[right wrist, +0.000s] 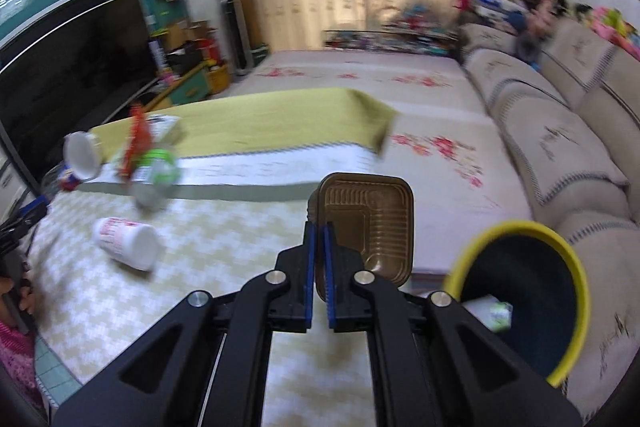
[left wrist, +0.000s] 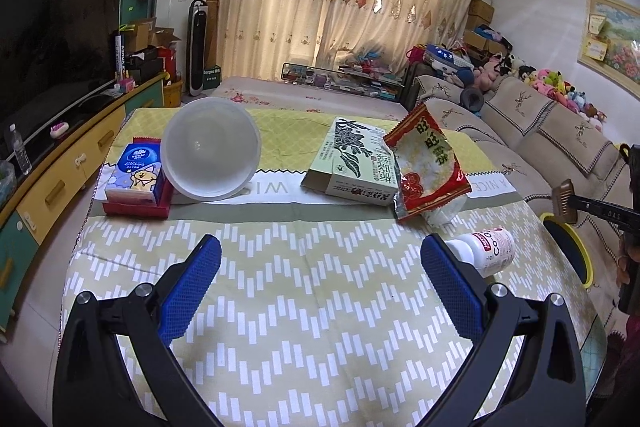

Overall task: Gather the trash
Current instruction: 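Carry the brown tray over the bin and open the right gripper, then grasp the white supplement bottle with the left gripper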

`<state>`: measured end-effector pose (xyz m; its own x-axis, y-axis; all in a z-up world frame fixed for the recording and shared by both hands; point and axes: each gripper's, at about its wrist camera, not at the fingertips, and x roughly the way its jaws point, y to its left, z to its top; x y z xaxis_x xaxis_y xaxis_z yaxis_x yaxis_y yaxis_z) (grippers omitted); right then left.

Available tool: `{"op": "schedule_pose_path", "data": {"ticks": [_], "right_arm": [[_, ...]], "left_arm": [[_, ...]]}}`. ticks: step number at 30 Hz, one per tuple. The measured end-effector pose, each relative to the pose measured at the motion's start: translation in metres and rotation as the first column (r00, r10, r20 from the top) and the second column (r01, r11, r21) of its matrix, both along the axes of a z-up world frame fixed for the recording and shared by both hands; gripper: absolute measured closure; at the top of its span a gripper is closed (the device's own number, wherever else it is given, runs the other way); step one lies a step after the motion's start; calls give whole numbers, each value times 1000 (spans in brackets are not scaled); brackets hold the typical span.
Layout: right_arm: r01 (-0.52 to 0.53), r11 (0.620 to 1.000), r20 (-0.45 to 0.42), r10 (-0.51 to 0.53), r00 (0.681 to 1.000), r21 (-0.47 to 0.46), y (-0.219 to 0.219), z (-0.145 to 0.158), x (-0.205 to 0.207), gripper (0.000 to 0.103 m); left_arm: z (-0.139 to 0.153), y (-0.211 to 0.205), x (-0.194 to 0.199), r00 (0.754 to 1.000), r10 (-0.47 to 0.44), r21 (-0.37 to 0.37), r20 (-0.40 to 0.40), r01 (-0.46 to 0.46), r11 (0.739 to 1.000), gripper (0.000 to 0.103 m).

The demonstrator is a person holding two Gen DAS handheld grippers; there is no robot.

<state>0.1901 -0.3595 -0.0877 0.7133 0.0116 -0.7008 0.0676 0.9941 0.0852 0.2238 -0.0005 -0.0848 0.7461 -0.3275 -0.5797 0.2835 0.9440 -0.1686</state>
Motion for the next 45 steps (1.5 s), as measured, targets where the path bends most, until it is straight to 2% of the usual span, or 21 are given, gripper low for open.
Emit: {"op": "schedule_pose_path", "data": {"ticks": [8, 16, 19, 23, 30, 34, 36, 45], "right_arm": [[198, 980, -51, -198, 979, -16, -73, -26, -22, 98], [305, 952, -135, -304, 943, -11, -120, -61, -28, 98], [337, 941, -152, -334, 930, -6, -130, -70, -30, 98], [360, 933, -162, -355, 921, 0, -139, -78, -33, 98], [357, 934, -163, -351, 922, 7, -142, -81, -36, 95], [356, 935, -159, -350, 923, 10, -144, -79, -38, 94], [357, 934, -157, -351, 923, 11, -145, -79, -39, 91], [364, 931, -154, -357, 921, 19, -148, -79, -45, 90]], "left_arm": [[-1, -9, -3, 999, -42, 11, 1, 42, 999, 5], [-2, -27, -9, 990, -140, 0, -5, 140, 990, 5], [-5, -39, -10, 984, -178, 17, -16, 178, 984, 5], [-8, -59, -16, 970, -242, 32, -32, 243, 969, 5], [-16, -93, -22, 940, -331, 65, -79, 336, 940, 5], [-21, -107, -19, 921, -370, 53, -118, 378, 924, 5], [-23, -112, -17, 914, -385, 47, -132, 393, 918, 5], [-33, -129, 2, 887, -419, 41, -192, 434, 900, 5]]}}
